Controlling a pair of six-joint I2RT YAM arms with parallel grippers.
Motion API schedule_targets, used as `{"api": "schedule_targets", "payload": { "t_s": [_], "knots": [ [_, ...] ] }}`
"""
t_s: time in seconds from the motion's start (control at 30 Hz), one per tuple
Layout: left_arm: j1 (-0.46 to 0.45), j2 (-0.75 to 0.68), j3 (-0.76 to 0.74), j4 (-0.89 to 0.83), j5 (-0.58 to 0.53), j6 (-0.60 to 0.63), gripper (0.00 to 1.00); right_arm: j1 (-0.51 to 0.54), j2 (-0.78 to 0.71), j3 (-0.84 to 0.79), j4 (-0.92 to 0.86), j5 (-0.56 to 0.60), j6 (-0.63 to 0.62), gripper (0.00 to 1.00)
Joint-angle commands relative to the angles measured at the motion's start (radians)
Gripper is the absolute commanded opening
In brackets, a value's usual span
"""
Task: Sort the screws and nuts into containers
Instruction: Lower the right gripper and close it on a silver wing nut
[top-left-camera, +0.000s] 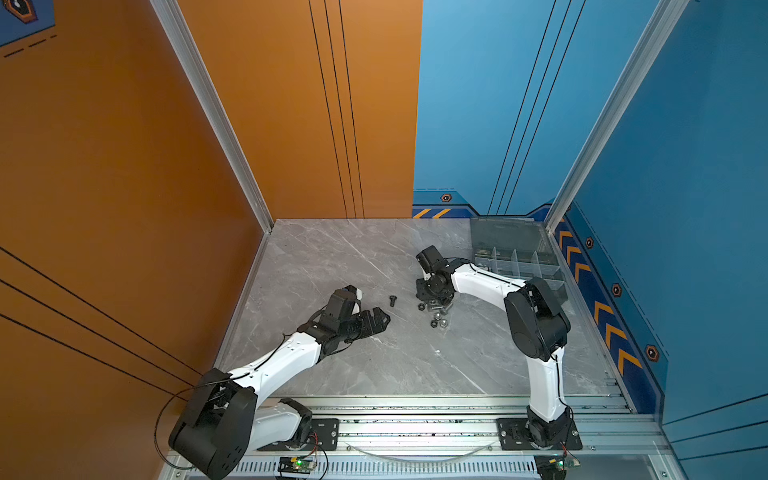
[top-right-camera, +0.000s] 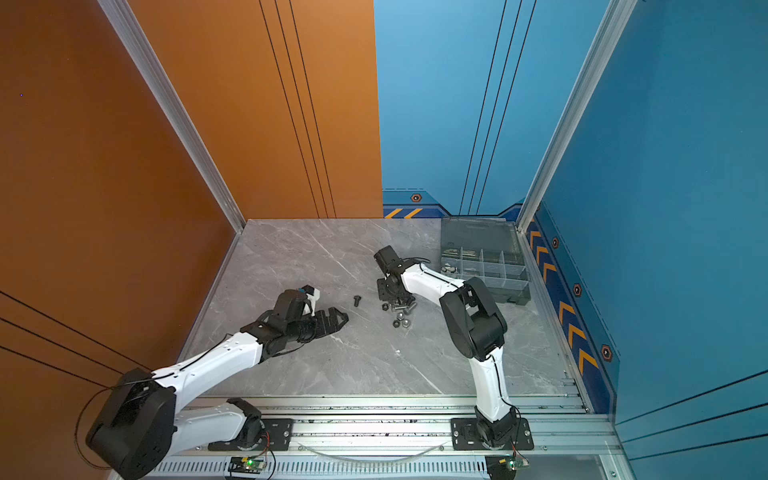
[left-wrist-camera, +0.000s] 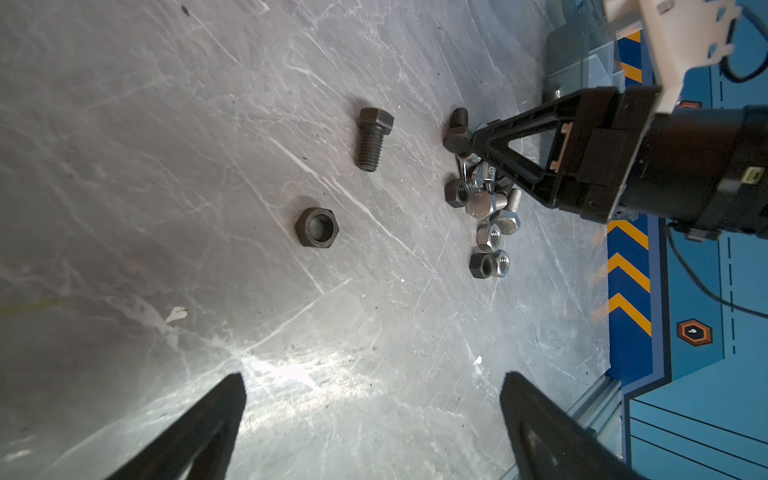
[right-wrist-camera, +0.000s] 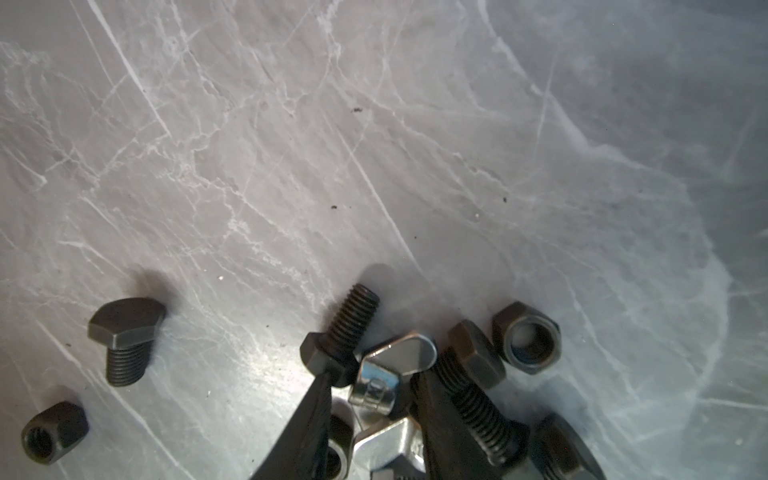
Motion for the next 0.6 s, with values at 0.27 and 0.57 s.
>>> {"api": "schedule_targets", "payload": {
  "t_s": [0.27,0.57],
  "knots": [
    [0.002,0.010,-0.004,0.019,0.001,0.004,0.98,0.017,0.060,0.020,-0.052,-0.035,-0.038,0.38],
    [0.003,0.002,-0.009,0.018,-0.001,0.005,0.98,0.015,0.033,0.005,-0.039,-0.066,-0.034,0.44]
  ]
}}
